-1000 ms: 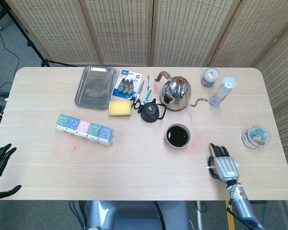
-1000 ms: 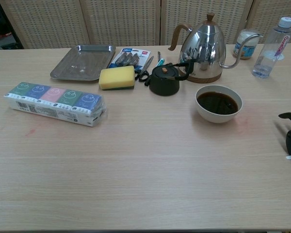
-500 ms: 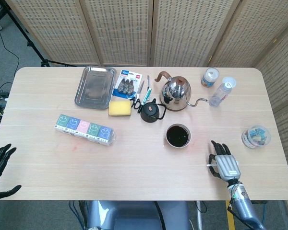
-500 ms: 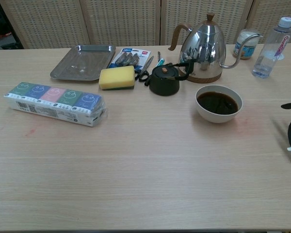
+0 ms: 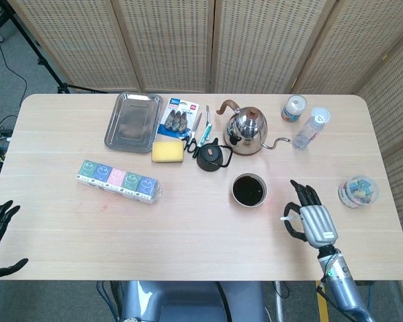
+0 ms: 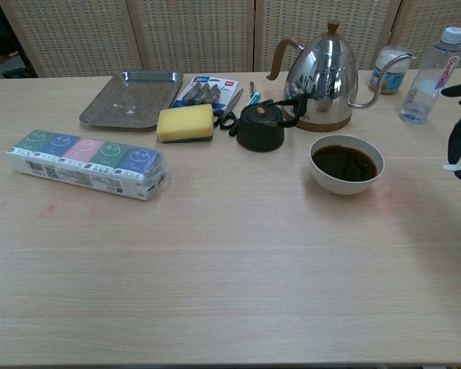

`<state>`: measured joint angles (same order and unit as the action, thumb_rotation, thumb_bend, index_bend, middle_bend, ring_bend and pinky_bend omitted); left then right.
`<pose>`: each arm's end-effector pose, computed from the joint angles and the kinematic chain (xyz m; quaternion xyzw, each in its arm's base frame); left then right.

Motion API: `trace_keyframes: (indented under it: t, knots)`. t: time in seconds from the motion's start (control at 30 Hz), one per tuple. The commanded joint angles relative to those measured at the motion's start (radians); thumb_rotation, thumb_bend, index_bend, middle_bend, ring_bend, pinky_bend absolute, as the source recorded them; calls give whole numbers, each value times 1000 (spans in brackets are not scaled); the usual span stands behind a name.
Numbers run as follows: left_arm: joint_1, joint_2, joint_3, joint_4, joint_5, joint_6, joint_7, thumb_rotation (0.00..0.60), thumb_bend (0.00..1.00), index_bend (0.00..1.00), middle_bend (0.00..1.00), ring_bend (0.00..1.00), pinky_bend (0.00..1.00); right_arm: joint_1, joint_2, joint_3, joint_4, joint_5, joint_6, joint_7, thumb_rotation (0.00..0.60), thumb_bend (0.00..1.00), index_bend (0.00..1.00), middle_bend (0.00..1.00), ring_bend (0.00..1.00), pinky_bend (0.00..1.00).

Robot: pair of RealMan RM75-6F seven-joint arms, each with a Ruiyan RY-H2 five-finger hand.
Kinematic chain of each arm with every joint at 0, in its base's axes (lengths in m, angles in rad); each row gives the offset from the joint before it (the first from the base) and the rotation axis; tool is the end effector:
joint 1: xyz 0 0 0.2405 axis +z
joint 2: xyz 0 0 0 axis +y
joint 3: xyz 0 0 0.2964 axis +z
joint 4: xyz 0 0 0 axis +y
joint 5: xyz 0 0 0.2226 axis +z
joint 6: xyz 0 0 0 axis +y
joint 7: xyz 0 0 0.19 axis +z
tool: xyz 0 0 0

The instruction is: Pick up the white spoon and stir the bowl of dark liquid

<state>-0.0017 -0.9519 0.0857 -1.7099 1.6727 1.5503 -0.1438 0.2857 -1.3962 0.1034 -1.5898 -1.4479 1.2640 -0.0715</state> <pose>-0.3375 0.1699 0.1901 -0.6201 -0.4274 -0.3912 0.5289 -0.2808 -0.2990 0.0386 0.6308 -0.4396 0.4341 0.4694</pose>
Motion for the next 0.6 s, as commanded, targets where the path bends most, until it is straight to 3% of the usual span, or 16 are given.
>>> trace_keyframes:
  t: [0.03,0.27,0.6]
  knots:
    - [-1,1,3,1,5,-2,-1,600,0,0,0,0,0,38,51,43,-112,10,-24,-20,600,440,594,0,0,0]
    - [0,11,3,8,8,7,-36,600,0,0,0,0,0,125,60,154,-306,151,-117,19,600,441,594,0,0,0]
    - [-3,25,7,21,19,10,-82,600,0,0,0,0,0,278,-85,251,-235,328,-168,-118,600,466,598,0,0,0]
